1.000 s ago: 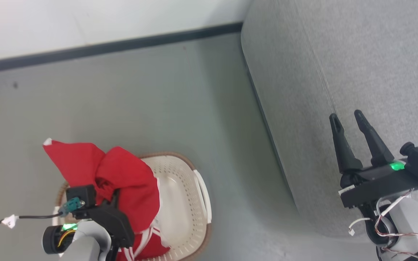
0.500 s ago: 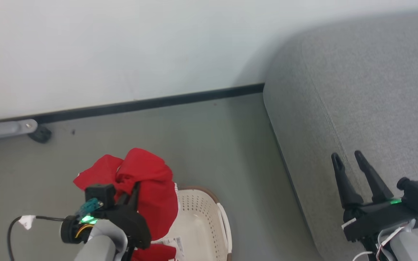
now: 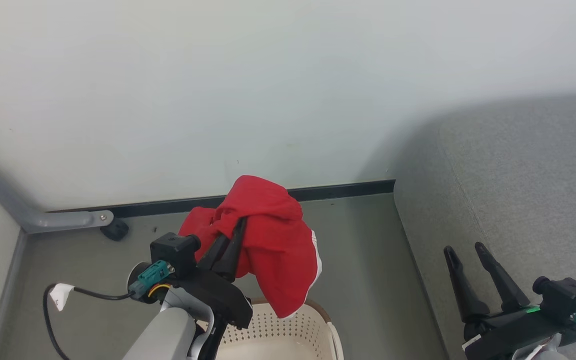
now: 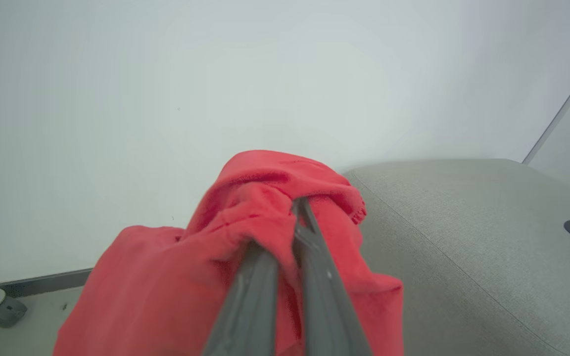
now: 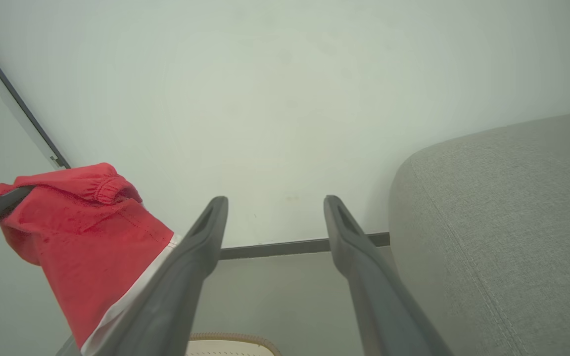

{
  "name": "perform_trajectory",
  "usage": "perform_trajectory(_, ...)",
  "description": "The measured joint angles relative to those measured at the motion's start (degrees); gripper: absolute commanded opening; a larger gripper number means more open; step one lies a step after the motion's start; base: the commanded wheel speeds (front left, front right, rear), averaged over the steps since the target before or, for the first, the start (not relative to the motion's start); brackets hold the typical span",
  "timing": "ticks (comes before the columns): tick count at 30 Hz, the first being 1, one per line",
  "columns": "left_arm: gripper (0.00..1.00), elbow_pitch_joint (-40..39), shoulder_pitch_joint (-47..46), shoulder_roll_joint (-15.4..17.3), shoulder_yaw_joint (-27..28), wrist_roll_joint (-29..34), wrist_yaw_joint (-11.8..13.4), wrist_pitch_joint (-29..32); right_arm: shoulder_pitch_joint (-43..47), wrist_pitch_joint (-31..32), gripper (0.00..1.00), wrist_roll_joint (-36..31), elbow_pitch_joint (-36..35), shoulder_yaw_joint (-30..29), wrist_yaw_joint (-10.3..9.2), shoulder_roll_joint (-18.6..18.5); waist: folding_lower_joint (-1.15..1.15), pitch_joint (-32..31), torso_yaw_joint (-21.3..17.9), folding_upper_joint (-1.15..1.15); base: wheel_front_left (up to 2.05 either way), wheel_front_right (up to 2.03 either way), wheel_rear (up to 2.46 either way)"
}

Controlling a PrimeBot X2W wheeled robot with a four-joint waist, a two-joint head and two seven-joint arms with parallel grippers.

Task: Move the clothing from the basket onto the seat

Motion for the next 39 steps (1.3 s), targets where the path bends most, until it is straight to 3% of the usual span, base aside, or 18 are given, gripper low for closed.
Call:
perform_trajectory(9,0.00,-6.2,0.0,0.1,0.0,-0.1,0.0,0.1,0.3,0.0,1.00,-0.4,-3.5,5.5,0.00,0.1,0.00,-3.7,1.2,0.00,0.00,0.00,0.00)
perform_trajectory(24,0.00,-10.7,0.0,0.1,-1.6,-0.2,0.0,4.3,-4.9,0.0,1.00,-1.7,-7.3,18.3,0.00,-1.3,0.02,-3.0,1.9,0.01,0.00,0.00,0.00)
perform_trajectory(33,0.00,-12.2,0.0,0.1,-2.9,-0.2,0.0,6.7,-12.6,0.1,1.00,-3.2,-6.0,28.1,0.00,-2.2,0.02,-2.3,2.5,0.01,0.00,0.00,0.00)
perform_trajectory(39,0.00,-12.9,0.0,0.1,-3.7,-0.2,0.1,8.0,-15.8,0.1,1.00,-3.3,-2.6,30.7,0.00,-2.2,0.02,-2.0,3.0,0.01,0.00,0.00,0.00)
